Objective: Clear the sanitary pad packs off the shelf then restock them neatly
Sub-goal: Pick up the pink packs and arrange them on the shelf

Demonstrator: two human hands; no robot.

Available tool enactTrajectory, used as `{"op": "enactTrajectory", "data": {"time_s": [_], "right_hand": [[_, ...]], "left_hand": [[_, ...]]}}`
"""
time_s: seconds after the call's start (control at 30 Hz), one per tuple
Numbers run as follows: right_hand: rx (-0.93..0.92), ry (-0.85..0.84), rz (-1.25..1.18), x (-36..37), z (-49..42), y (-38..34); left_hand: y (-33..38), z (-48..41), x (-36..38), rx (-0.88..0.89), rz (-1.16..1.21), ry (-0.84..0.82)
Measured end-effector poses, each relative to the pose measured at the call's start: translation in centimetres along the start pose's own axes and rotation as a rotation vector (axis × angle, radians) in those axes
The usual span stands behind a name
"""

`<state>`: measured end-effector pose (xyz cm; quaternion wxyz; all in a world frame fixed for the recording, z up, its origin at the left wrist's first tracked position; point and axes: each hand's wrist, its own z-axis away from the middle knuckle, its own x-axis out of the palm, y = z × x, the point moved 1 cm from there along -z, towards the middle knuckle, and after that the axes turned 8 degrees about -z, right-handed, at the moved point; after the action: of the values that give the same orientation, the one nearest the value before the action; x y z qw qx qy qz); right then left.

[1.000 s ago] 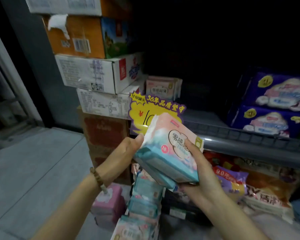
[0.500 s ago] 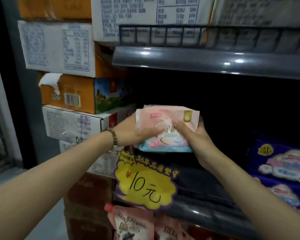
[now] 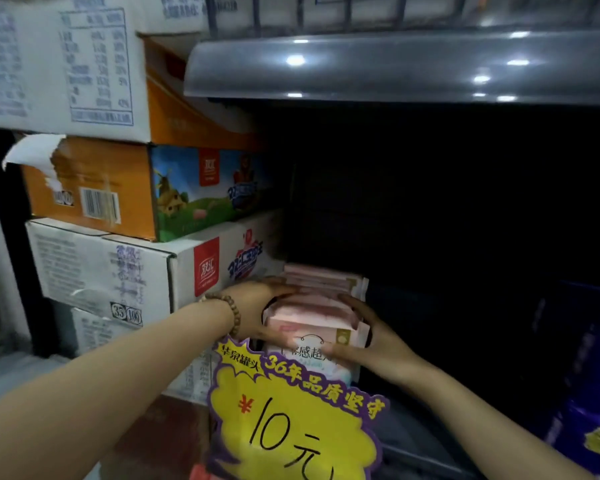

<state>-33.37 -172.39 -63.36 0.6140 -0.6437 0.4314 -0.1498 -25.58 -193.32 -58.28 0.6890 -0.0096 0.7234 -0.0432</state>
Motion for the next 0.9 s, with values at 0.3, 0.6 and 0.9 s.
{"op": "enactTrajectory", "data": {"time_s": [0.3, 0.6, 0.9], "right_hand": [[-0.106, 0.041, 0.181, 0.3, -1.0, 1.2], [-0.016, 0.077, 0.211, 0.4, 0.2, -1.4], [-0.229, 0.115, -0.114, 1.7, 10.6, -8.3]], "left_hand": [[0.1, -0.6, -0.4, -0.076, -0.061, -0.015], [0.3, 3.0, -2.6, -0.151, 0.069, 0.018], [4.3, 14.8, -2.9, -0.141, 0.471, 0.280]]}}
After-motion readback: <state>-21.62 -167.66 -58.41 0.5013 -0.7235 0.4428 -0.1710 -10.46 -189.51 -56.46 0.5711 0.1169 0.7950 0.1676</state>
